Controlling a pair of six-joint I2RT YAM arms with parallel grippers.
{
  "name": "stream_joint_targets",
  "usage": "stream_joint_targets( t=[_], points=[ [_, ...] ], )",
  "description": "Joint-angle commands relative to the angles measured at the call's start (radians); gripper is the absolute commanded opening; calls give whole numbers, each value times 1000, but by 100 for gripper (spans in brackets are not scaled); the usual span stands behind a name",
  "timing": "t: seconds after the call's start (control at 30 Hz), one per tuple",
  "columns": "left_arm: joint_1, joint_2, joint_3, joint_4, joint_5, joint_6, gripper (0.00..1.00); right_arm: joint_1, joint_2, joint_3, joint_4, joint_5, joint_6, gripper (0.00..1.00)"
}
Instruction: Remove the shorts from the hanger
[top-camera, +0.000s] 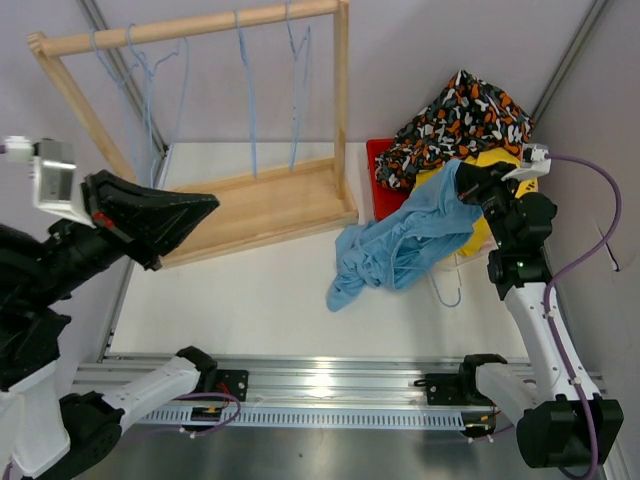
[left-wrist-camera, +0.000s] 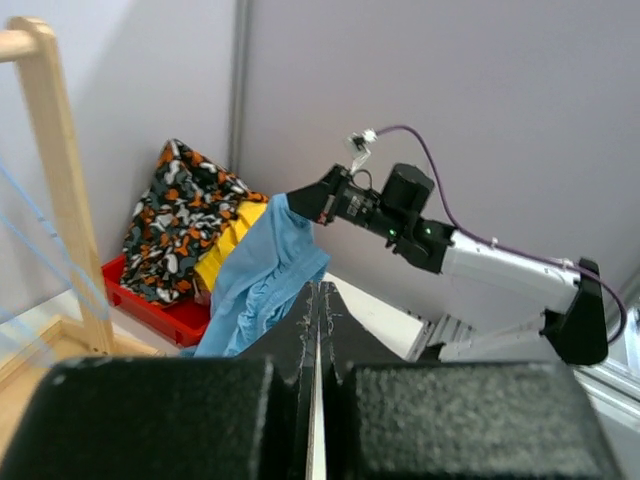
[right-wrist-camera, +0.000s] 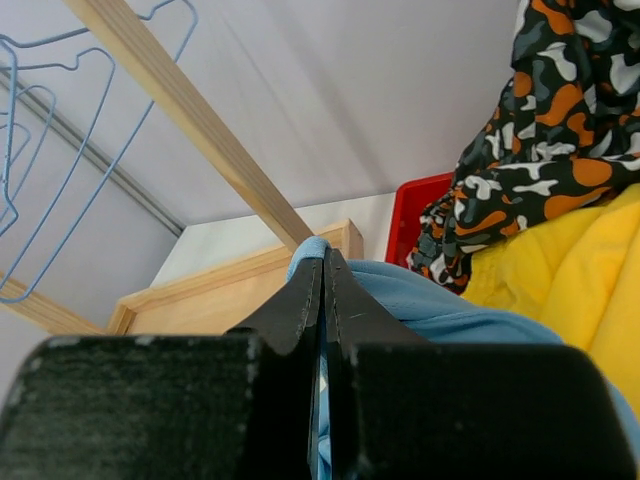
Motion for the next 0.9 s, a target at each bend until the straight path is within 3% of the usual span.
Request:
stream_joint_targets(
  t=[0.0,0.03,0.07,0.1,0.13,0.2,0.33,0.43,0.53,0.87],
  points=[
    [-6,16,-133,147,136,37,4,28,-37,26,68,-14,13,0],
    [-6,7,-319,196,165,40,14,28,-34,36,65,-9,11,0],
    [-6,-1,-380,294,217,41,48,28,-33,45,61,-7,8,0],
    [-9,-3,-437,348,225,40,59,28,-28,63,52,-7,2,0],
    [-33,-4,-612,438,216,44,65,28,-25,73,47,-7,-6,0],
    [-82,16,-701,506,158,84,75,28,-19,91,27,-1,-18,0],
    [-332,115,-867,564,-83,192,79,24,-4,138,-30,28,-69,0],
    [-409,189,-964,763,-139,213,79,5,-5,143,-36,28,-75,0],
    [-467,272,-1031,900,-191,259,79,-7,-4,142,-42,29,-66,0],
    [-583,543,-1030,1175,-329,383,76,-13,21,114,-48,9,-64,0]
  ],
)
